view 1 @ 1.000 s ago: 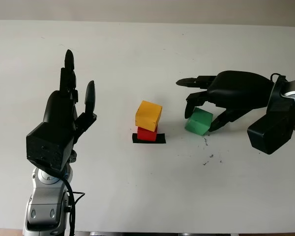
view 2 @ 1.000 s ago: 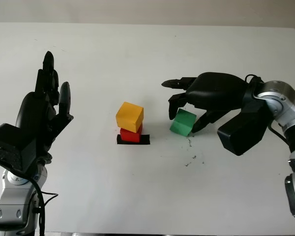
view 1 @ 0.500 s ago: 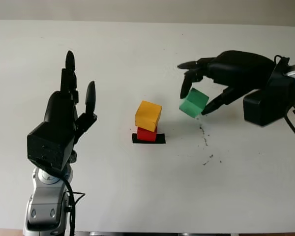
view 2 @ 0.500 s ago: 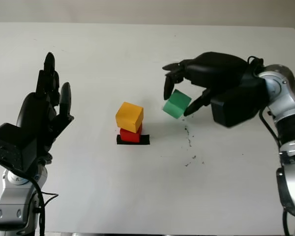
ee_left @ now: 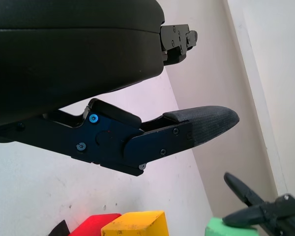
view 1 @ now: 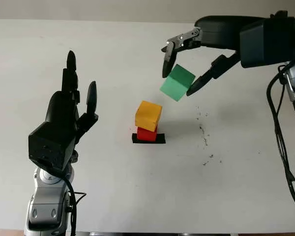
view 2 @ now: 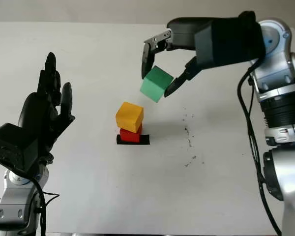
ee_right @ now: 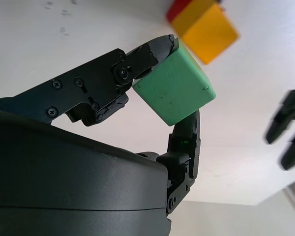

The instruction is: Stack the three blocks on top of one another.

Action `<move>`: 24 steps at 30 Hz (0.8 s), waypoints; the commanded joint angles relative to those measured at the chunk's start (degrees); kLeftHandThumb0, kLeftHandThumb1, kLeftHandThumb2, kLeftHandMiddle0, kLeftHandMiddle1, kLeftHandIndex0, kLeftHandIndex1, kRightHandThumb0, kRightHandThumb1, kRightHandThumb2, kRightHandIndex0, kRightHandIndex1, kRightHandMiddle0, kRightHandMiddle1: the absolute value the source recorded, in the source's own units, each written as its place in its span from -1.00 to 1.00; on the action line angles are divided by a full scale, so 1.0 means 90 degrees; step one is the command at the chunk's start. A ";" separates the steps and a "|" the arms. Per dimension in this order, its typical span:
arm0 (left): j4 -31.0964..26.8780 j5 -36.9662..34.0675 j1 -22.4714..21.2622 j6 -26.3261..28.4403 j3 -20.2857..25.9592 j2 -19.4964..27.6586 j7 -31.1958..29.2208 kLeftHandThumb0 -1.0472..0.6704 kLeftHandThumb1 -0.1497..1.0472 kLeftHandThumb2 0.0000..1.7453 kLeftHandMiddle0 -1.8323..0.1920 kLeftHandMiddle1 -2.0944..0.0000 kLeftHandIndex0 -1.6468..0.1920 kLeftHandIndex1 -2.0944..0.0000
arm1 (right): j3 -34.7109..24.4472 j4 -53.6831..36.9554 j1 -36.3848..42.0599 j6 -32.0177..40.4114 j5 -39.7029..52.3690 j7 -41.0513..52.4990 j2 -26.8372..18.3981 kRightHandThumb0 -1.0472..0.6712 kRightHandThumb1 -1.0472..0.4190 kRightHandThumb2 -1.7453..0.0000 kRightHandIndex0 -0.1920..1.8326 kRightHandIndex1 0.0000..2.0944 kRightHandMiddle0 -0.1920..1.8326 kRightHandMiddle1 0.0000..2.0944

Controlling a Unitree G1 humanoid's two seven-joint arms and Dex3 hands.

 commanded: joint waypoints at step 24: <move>0.0104 0.0004 0.0032 -0.0334 -0.0029 -0.0135 0.0163 -0.72 1.00 -0.20 0.95 0.95 0.93 0.95 | 0.0734 -0.0202 -0.1039 0.0573 -0.0441 0.0860 0.0808 -0.18 -0.80 0.93 -0.58 -0.97 -0.45 0.57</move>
